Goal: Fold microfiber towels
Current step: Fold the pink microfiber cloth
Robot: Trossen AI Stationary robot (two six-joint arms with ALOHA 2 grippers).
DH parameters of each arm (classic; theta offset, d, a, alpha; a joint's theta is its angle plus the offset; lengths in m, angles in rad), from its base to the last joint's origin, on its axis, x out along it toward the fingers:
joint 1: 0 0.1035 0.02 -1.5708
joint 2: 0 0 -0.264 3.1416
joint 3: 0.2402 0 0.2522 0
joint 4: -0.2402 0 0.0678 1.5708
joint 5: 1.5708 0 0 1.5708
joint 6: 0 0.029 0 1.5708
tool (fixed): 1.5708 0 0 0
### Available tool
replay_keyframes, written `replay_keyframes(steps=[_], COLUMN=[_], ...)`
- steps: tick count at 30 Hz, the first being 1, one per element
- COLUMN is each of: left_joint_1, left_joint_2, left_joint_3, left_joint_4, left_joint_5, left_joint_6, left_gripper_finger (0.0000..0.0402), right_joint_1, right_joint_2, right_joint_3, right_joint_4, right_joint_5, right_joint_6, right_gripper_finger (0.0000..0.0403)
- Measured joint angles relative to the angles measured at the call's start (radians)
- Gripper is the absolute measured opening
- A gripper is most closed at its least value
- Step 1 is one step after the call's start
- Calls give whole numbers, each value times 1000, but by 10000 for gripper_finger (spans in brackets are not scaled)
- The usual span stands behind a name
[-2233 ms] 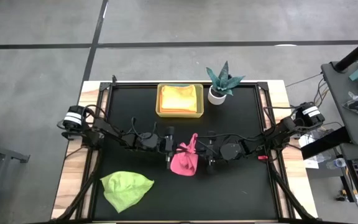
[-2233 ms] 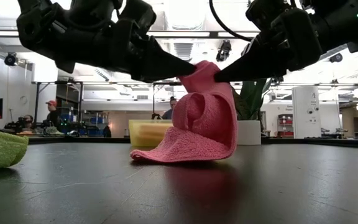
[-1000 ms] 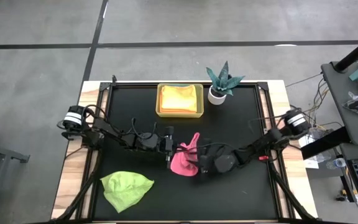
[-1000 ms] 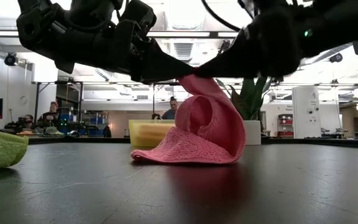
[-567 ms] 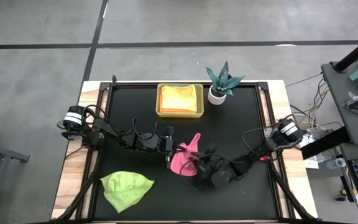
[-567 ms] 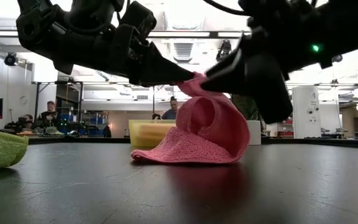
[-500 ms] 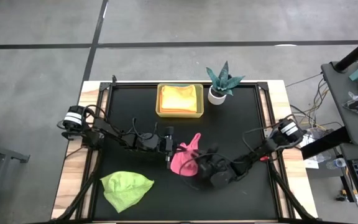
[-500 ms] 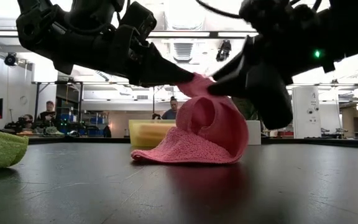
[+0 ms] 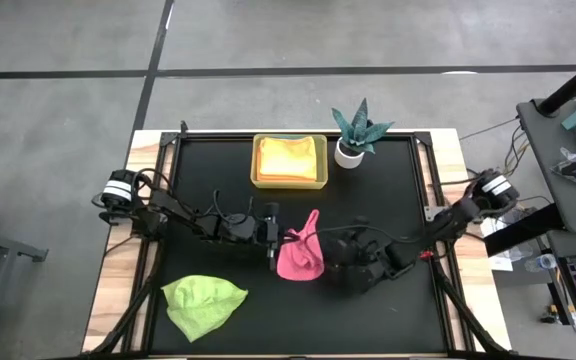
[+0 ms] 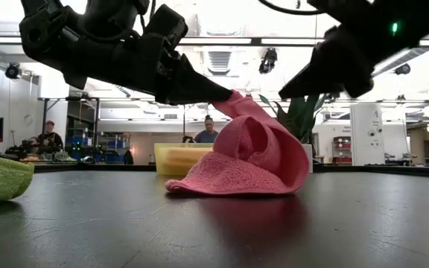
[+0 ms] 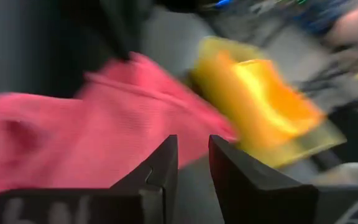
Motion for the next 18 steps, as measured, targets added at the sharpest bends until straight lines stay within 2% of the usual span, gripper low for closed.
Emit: replay_keyframes(steps=[2,5,10,18], left_joint_1=[1,5,6,6], left_joint_2=[0,0,0,0], left_joint_3=[0,0,0,0], left_joint_4=[0,0,0,0], left_joint_5=[-21,-25,-26,-25], left_joint_6=[0,0,-1,0], left_gripper_finger=[0,0,0,0], right_joint_1=[-13,-20,-24,-110], right_joint_2=[-26,-31,30,139], right_joint_3=[-2,-4,-4,-4], right_joint_4=[26,91,210,247], right_joint_5=[-117,-203,-225,-226], right_joint_6=[13,4,-37,61], right_gripper_finger=[85,99,132,166])
